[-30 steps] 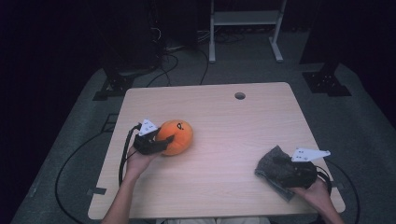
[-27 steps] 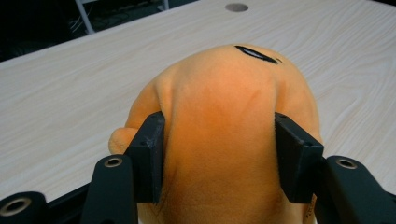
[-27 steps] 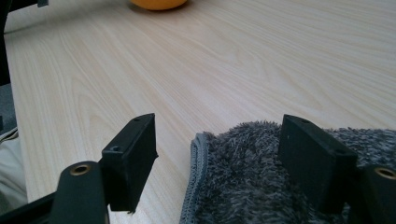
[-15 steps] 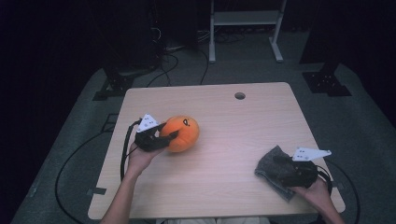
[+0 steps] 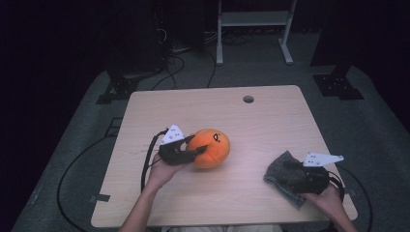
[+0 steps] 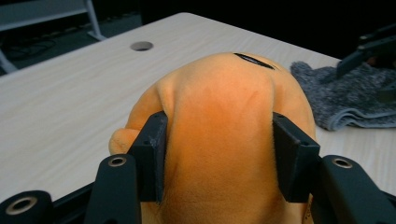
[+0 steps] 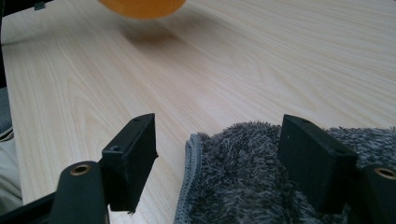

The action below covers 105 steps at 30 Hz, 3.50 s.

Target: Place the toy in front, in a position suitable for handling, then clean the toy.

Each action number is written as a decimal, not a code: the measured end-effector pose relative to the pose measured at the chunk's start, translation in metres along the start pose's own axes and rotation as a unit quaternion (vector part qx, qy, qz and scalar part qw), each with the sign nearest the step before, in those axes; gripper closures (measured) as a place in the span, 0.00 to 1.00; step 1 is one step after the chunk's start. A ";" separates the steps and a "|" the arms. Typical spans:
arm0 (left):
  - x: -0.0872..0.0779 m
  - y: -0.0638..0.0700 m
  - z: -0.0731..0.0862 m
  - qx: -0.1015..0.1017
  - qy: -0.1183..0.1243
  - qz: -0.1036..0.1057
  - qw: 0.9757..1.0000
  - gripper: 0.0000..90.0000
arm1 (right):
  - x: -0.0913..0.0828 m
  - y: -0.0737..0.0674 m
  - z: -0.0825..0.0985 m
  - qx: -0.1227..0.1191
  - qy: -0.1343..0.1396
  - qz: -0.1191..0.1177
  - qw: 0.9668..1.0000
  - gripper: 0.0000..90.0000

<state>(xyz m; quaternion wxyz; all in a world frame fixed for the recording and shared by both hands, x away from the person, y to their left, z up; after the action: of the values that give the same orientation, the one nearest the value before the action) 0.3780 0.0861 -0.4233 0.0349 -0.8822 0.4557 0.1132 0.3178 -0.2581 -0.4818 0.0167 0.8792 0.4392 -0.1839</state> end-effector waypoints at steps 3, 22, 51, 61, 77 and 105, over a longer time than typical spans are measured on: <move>0.003 0.006 0.002 0.000 0.000 0.006 1.000 0.50 | 0.000 0.001 0.000 0.000 0.000 0.000 1.000 0.30; 0.028 0.054 0.023 0.034 -0.023 0.053 0.998 0.48 | 0.000 0.002 0.000 -0.003 -0.002 0.002 1.000 0.30; 0.008 0.051 0.028 0.029 -0.020 0.051 0.998 0.07 | 0.021 0.011 0.004 -0.025 -0.064 0.046 0.997 0.45; 0.017 0.052 0.037 0.029 -0.041 0.062 0.997 0.20 | 0.026 0.016 0.022 -0.053 -0.125 0.070 0.988 0.85; 0.025 0.055 0.036 0.033 -0.046 0.051 0.997 0.27 | 0.041 -0.061 -0.062 -0.111 0.023 -0.041 0.993 0.89; 0.024 0.045 0.041 -0.009 -0.063 0.067 0.996 0.33 | 0.073 -0.062 -0.041 -0.151 0.016 -0.030 0.988 0.88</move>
<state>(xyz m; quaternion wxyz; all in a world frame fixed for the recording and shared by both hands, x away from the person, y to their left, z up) 0.3478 0.0471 -0.4672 0.0479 -0.8410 0.5099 0.1745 0.3220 -0.1565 -0.4599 0.1368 0.8559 0.4882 -0.1017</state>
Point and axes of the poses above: each handheld gripper's, and its own axes: x roughly forward along the jaws, z roughly out of its underside, y roughly to its right, the point moved 6 cm from there along x, roughly forward along the jaws, and after that the axes turned 12 degrees about y, right-handed, at the moved point
